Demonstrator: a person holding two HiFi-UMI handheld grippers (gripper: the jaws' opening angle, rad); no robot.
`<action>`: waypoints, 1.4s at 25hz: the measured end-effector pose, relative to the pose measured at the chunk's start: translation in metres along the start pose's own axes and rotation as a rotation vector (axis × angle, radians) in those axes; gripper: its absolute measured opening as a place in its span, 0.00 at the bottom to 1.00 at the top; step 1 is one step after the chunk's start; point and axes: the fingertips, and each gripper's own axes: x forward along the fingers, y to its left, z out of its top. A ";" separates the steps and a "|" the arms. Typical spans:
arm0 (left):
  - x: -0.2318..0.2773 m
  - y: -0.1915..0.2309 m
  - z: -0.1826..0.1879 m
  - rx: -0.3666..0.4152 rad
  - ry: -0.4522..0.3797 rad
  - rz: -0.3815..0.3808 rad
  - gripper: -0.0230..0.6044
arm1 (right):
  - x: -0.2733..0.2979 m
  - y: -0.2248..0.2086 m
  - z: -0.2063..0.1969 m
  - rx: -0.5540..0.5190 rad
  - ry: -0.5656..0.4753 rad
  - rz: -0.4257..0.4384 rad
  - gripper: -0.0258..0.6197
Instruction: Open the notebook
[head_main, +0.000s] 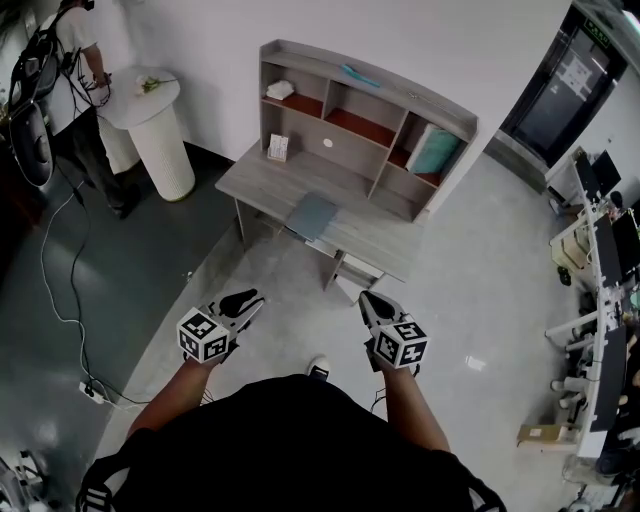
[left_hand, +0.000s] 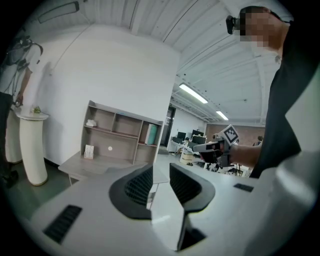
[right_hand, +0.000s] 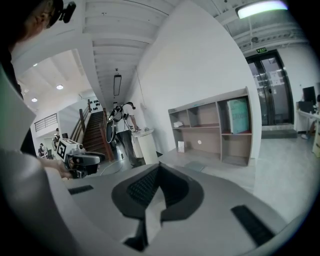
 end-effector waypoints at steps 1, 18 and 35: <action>0.006 0.000 0.000 -0.003 0.004 -0.002 0.21 | 0.002 -0.005 0.000 0.002 0.005 0.001 0.04; 0.078 0.009 -0.002 -0.029 0.048 0.005 0.21 | 0.024 -0.063 -0.023 0.022 0.092 0.043 0.04; 0.154 0.018 0.012 -0.024 0.052 0.055 0.21 | 0.054 -0.134 -0.012 -0.004 0.127 0.094 0.04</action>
